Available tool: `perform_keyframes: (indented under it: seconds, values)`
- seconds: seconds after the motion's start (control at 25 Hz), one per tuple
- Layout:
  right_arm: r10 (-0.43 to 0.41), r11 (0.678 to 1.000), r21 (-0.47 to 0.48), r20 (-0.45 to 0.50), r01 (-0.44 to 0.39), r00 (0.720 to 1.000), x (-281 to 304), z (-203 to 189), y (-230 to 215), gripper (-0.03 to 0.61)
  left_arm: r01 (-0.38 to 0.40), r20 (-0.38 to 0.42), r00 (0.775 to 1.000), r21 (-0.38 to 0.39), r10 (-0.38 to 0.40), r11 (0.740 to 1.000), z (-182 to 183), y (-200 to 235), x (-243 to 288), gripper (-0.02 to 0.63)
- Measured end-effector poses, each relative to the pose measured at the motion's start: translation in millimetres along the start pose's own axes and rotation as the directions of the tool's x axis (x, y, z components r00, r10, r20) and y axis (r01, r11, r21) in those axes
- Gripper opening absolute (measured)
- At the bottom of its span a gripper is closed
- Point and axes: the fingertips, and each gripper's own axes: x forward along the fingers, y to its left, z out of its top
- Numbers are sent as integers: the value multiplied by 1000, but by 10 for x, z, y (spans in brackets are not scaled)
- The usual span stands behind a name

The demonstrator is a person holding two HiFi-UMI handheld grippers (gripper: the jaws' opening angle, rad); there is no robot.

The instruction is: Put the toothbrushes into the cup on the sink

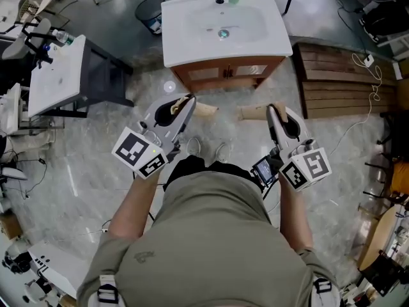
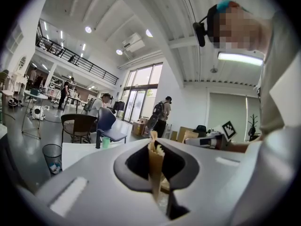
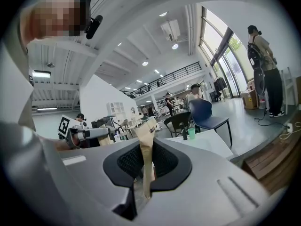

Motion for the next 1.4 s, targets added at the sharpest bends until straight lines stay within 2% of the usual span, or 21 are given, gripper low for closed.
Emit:
perform_keyframes:
  seconds: [0.52,0.8,1.4]
  values:
    - [21,1000,0,-20,-21,1000,67,-26,-102,28,-38,0,999,-11,38,999,-43,66,30,8]
    - [-2,1000,-6,-23,2,1000,136,15,-257,28,-30,14,999,-20,31,999,-32,200,193,8]
    - [-28,999,16,-45,29,999,750,56,-673,28,2,-4,1000,-38,-2,999,-9,827,764,8]
